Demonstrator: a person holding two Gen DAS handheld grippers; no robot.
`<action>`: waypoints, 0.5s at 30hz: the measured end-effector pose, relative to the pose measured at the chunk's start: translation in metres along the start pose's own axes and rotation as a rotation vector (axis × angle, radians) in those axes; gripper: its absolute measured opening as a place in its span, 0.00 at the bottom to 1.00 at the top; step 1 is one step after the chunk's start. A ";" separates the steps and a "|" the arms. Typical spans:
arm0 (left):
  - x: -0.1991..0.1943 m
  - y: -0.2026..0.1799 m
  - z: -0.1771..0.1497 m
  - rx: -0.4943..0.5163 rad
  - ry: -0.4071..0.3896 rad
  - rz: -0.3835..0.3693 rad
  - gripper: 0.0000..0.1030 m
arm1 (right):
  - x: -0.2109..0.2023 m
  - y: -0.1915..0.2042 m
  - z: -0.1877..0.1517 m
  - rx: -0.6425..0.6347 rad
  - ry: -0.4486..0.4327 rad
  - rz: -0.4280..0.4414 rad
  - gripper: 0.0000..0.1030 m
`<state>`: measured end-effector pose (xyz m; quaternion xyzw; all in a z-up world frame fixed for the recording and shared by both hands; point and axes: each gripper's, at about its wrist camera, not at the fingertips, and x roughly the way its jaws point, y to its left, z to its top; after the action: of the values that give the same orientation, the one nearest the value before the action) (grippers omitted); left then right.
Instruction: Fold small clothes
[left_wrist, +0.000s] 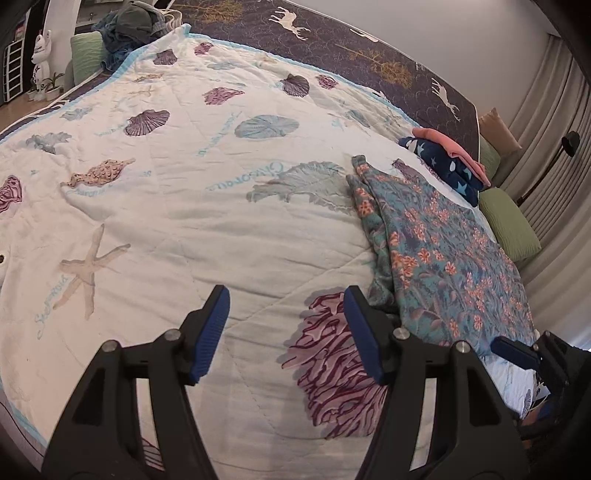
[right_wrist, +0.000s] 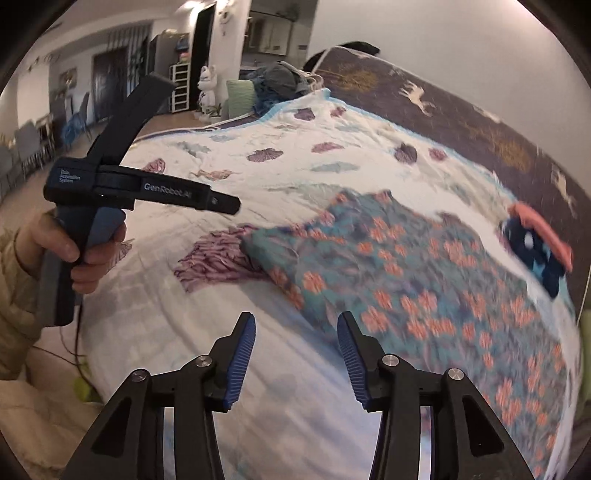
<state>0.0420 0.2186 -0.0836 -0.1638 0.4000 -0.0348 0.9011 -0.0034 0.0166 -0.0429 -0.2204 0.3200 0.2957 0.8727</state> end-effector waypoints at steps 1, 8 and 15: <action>0.001 0.000 0.001 0.008 0.000 0.000 0.63 | 0.004 0.005 0.002 -0.021 0.000 -0.010 0.51; 0.007 0.002 0.003 0.035 0.014 0.012 0.65 | 0.039 0.026 0.014 -0.117 0.037 -0.111 0.52; 0.013 0.011 0.009 0.030 0.019 0.018 0.65 | 0.064 0.030 0.025 -0.122 0.034 -0.172 0.52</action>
<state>0.0567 0.2285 -0.0913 -0.1462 0.4095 -0.0342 0.8999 0.0274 0.0764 -0.0754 -0.3048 0.2963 0.2349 0.8742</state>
